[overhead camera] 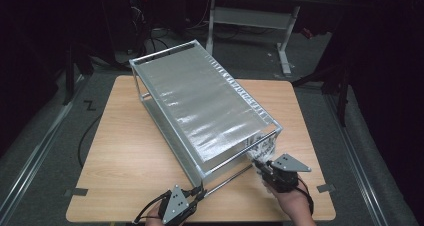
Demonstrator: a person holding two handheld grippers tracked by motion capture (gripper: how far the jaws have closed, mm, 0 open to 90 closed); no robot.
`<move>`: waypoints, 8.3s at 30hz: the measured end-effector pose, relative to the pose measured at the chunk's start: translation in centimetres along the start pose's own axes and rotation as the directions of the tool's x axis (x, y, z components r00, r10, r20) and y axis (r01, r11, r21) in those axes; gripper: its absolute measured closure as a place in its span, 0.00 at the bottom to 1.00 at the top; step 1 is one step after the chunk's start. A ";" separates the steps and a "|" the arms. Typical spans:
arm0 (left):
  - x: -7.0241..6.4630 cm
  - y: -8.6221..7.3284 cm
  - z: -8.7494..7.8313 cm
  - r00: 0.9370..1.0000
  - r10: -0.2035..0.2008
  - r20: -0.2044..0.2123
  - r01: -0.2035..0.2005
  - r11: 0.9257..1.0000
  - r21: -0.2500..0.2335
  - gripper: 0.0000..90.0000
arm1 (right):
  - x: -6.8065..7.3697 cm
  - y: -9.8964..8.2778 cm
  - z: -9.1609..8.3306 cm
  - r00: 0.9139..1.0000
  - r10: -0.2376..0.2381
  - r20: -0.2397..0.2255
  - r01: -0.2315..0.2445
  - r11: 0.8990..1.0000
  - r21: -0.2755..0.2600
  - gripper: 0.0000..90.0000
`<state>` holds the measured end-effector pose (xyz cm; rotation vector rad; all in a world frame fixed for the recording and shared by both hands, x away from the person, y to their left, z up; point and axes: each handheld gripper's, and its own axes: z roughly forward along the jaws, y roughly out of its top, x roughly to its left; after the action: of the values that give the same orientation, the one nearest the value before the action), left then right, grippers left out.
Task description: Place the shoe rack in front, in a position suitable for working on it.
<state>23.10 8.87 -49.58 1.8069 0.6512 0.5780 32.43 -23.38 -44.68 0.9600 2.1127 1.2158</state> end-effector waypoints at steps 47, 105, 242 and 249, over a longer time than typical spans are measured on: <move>0.0 0.0 0.0 1.000 -0.004 0.001 0.004 1.000 0.002 0.89 | 10.3 3.4 -3.0 0.959 -0.256 -0.121 0.220 0.943 -0.250 0.86; 0.0 0.0 0.0 1.000 -0.001 0.004 0.001 1.000 0.002 0.89 | -2.6 2.6 -2.7 0.979 0.154 0.134 -0.113 0.955 -0.274 0.87; 0.0 0.1 0.1 0.999 0.025 0.038 -0.025 1.000 0.007 0.89 | -4.2 -3.7 3.2 0.970 0.152 0.190 -0.175 0.979 0.108 0.86; 0.1 0.2 0.5 0.998 0.025 0.056 -0.025 1.000 0.005 0.89 | -3.9 -3.5 2.0 0.968 0.151 0.199 -0.169 0.983 0.078 0.86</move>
<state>23.47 8.55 -49.56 1.8324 0.5941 0.5407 35.15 -26.63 -48.36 1.2593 1.9852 1.0579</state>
